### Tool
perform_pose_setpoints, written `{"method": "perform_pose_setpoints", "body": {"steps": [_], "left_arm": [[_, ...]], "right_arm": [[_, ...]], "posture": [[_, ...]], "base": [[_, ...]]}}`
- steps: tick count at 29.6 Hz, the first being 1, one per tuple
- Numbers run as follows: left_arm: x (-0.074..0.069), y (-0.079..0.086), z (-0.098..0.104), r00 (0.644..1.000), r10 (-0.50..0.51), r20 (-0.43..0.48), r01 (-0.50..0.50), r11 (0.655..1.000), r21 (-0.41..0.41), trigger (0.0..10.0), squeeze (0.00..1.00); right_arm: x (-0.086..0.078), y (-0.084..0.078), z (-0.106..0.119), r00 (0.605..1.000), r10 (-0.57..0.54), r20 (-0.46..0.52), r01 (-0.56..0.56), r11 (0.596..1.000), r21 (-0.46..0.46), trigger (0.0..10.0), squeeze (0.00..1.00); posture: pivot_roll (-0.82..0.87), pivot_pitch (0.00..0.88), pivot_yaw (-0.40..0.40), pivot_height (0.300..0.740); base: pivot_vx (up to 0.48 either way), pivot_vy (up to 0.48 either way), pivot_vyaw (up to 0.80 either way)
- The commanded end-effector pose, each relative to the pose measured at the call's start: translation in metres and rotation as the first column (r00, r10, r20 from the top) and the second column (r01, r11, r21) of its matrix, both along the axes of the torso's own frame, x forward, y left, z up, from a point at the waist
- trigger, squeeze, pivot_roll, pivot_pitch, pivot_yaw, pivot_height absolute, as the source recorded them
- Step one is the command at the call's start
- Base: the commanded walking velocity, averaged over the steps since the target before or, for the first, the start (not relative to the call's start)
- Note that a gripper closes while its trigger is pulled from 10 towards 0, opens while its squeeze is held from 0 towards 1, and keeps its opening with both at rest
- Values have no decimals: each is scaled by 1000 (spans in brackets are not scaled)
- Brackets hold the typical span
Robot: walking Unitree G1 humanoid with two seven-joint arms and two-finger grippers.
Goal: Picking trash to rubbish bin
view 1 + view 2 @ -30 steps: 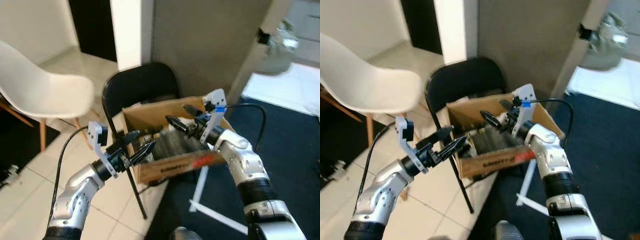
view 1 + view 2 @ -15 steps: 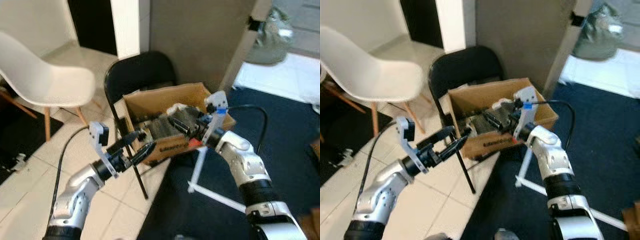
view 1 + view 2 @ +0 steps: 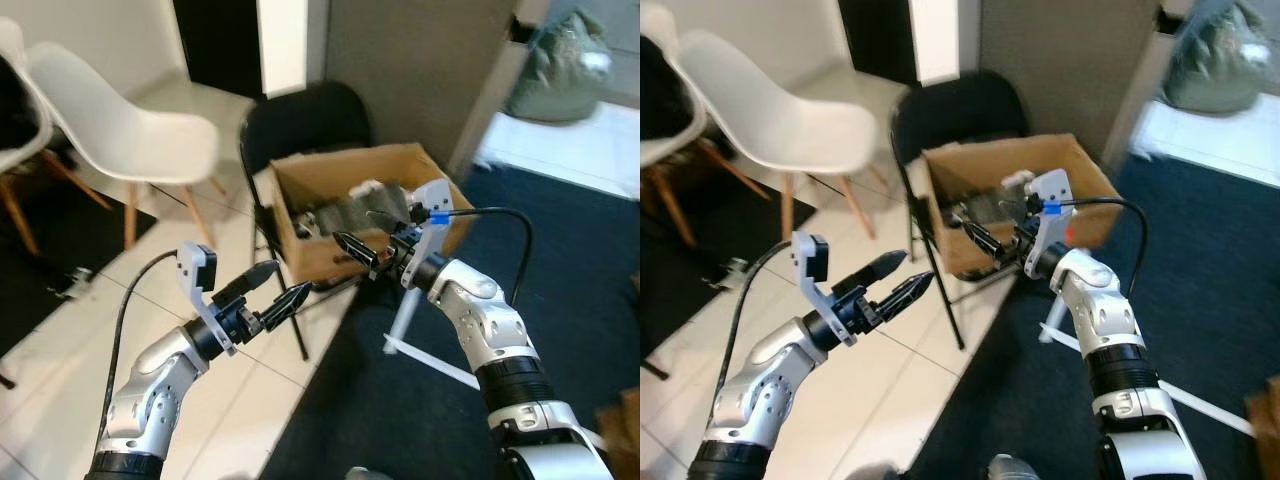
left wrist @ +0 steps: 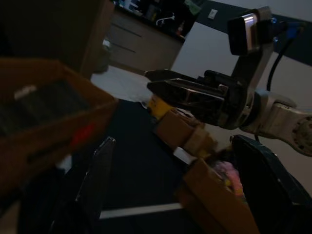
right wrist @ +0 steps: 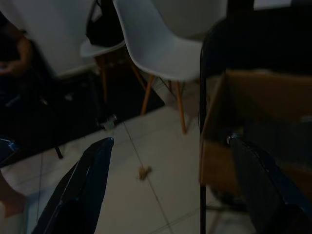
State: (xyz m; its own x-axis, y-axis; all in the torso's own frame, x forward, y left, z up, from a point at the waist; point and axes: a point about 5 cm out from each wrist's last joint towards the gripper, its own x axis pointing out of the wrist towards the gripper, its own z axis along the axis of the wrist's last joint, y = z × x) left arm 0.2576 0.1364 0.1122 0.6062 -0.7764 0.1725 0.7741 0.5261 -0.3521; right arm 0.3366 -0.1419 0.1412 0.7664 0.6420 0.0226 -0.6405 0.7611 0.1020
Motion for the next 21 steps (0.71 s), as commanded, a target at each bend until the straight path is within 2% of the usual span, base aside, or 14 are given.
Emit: {"method": "perform_pose_setpoints", "body": {"steps": [1,21], "left_arm": [[-2,0,-3,1000,-8,-6,8,1000,14,10000,0],[-2,0,-4,1000,-8,-2,8,1000,10,10000,0]], "right_arm": [[-1,5,-2,1000,11,-8,-11,1000,-6,10000,0],[-1,5,-2,1000,3,-8,-3,1000,-4,10000,0]], "posture": [[23,0,-46,740],[22,0,-46,740]], "base": [[-345,0,0],[-336,0,0]]}}
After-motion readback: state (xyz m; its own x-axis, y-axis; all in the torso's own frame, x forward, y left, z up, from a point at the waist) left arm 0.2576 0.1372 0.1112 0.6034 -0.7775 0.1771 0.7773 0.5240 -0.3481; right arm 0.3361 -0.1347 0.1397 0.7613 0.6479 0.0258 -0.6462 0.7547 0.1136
